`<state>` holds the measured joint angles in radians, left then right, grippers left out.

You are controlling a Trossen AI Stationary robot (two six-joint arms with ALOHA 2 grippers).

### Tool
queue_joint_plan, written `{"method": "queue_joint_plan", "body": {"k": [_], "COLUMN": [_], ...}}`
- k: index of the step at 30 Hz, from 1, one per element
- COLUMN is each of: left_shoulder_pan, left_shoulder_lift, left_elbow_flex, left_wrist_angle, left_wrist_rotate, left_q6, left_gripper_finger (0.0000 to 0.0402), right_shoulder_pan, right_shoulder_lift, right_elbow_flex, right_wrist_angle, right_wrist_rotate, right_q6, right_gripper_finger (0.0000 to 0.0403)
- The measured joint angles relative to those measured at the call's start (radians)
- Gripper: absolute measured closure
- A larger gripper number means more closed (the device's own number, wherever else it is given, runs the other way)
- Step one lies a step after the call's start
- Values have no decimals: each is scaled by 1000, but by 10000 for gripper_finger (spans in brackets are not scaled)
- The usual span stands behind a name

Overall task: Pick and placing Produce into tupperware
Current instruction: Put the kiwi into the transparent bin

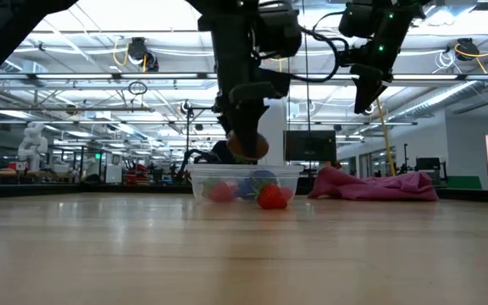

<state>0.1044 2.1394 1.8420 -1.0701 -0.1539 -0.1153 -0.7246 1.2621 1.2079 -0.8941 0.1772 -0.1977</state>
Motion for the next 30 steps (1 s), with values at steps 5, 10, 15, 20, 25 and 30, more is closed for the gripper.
{"method": "queue_joint_plan", "body": {"k": [5,10,15,20,25,30], "left_shoulder_pan": [35,51,52,51,51,51], "left_shoulder_lift": [0,0,-1,1,1,1], "left_elbow_flex": [-47,-138,-181,-195,-195,-195], "left_wrist_angle": [1,45,102,156,160,160], "left_wrist_rotate": [50,76,95,124,123,120], "left_q6": [-4,-20,-14,17,28,31], "left_gripper_finger": [160,160,160,160,152,118], "right_shoulder_pan": [0,0,0,0,0,0], "right_shoulder_lift": [0,0,0,0,0,0], "right_elbow_flex": [0,0,0,0,0,0], "right_wrist_angle": [-13,-21,-21,-20,-20,-20], "right_wrist_rotate": [0,0,0,0,0,0], "right_q6": [-4,-5,-5,1,2,2], "right_gripper_finger": [234,234,234,234,234,234]}}
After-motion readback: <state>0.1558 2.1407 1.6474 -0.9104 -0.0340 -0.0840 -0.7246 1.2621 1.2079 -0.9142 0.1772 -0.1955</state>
